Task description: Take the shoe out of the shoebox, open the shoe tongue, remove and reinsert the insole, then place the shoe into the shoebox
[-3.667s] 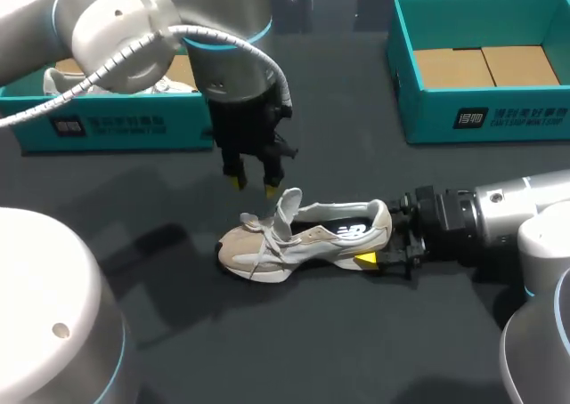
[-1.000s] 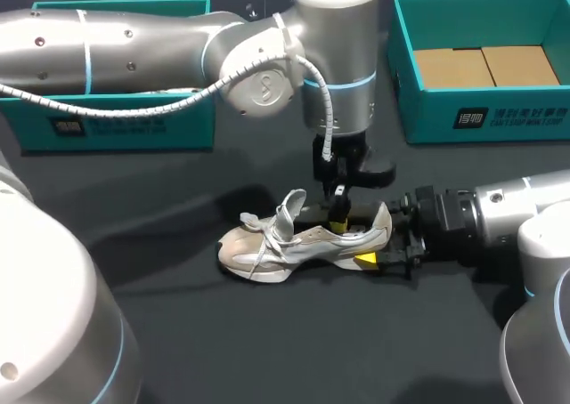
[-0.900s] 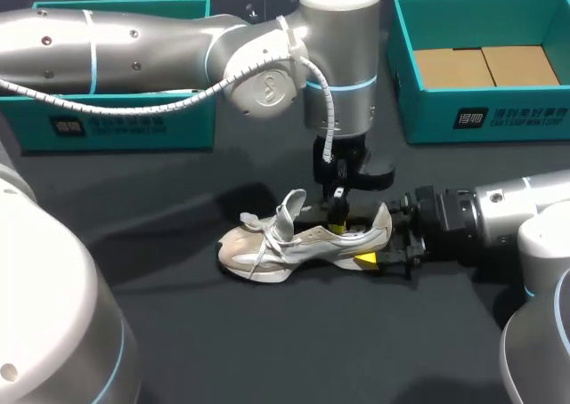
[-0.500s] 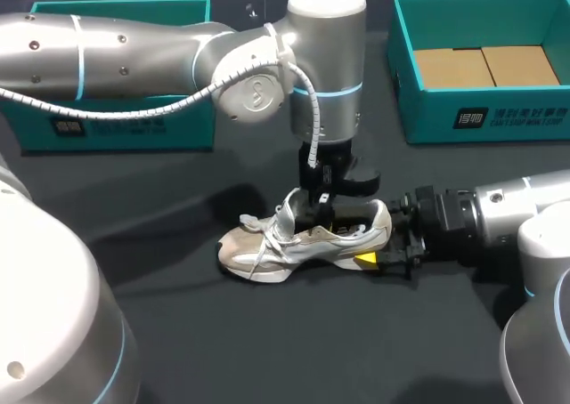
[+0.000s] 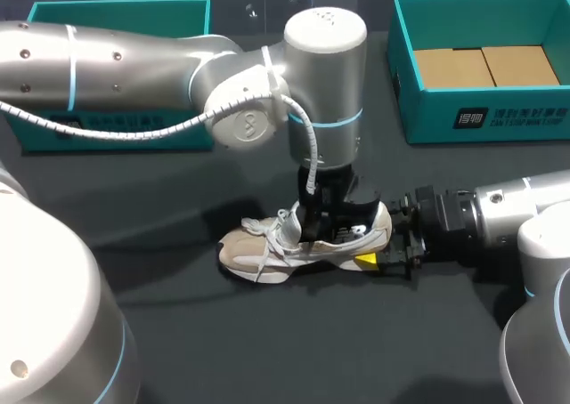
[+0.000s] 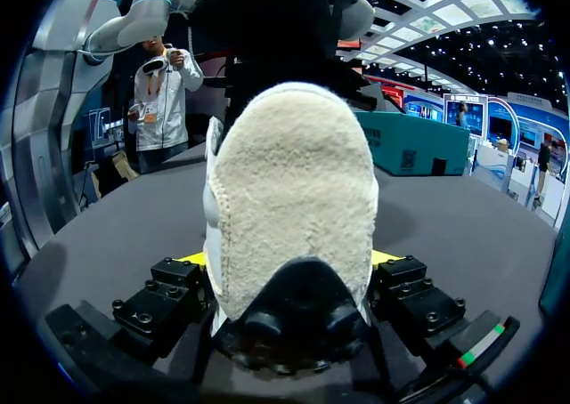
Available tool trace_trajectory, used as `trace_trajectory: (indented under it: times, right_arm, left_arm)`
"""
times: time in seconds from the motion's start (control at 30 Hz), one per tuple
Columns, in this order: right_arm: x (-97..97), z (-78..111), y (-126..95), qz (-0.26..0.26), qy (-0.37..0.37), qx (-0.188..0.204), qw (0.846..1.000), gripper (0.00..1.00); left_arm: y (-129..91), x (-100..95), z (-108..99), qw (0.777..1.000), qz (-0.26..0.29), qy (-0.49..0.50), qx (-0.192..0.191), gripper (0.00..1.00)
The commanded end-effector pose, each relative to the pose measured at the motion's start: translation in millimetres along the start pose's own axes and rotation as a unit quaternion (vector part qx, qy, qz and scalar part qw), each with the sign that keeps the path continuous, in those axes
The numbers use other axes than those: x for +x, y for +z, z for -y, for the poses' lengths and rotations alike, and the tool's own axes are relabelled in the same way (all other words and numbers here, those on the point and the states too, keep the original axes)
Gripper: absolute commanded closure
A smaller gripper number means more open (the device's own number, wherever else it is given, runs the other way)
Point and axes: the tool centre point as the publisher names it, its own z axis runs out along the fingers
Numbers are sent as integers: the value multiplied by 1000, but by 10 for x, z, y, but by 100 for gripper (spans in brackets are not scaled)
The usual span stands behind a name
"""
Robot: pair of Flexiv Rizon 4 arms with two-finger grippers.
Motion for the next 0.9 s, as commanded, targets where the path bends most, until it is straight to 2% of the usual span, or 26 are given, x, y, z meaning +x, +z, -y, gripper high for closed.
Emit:
trace_trajectory:
  times: [0.03, 0.3, 0.37, 0.63, 0.8, 0.9]
  right_arm:
    - [0, -12, 5, 1, 0, 0, 1000, 100]
    - [0, -12, 5, 1, 0, 0, 1000, 100]
    - [0, -12, 5, 1, 0, 0, 1000, 100]
    - [0, -12, 5, 1, 0, 0, 1000, 100]
    - [0, -12, 5, 1, 0, 0, 1000, 100]
    - [0, -12, 5, 1, 0, 0, 1000, 100]
  left_arm:
    - [123, 61, 65, 999, 32, -8, -10, 60]
    - [214, -59, 56, 995, 94, -33, -26, 58]
    - [225, -105, 41, 994, 97, -39, -27, 62]
    - [200, -232, -83, 992, 110, -63, -25, 100]
    - [145, -244, -184, 994, 92, -66, -4, 100]
    - [75, -210, -249, 995, 71, -59, 23, 100]
